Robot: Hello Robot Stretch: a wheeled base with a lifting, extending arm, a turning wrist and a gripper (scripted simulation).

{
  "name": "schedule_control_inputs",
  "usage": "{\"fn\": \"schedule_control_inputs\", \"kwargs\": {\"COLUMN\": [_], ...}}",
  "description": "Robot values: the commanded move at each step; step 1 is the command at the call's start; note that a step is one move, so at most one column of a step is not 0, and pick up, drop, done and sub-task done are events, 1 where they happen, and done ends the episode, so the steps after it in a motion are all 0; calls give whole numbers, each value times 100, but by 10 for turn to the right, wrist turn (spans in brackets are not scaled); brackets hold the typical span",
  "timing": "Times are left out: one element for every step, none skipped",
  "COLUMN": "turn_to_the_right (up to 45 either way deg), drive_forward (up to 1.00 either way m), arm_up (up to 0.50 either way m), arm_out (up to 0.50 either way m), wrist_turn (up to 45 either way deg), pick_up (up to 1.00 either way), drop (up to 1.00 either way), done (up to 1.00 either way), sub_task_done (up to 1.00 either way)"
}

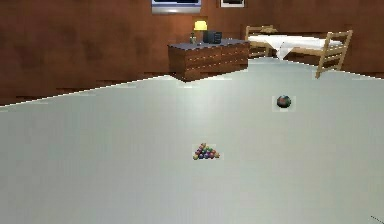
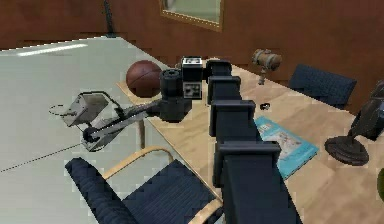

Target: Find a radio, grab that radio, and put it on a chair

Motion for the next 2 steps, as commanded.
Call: {"fn": "schedule_control_inputs", "kwargs": {"turn_to_the_right": [0, 0], "drive_forward": [0, 0], "arm_up": [0, 0], "arm_out": [0, 0], "wrist_turn": [-450, -180], "pick_up": [0, 0], "drop": [0, 0], "done": [0, 0], "sub_task_done": [0, 0]}}
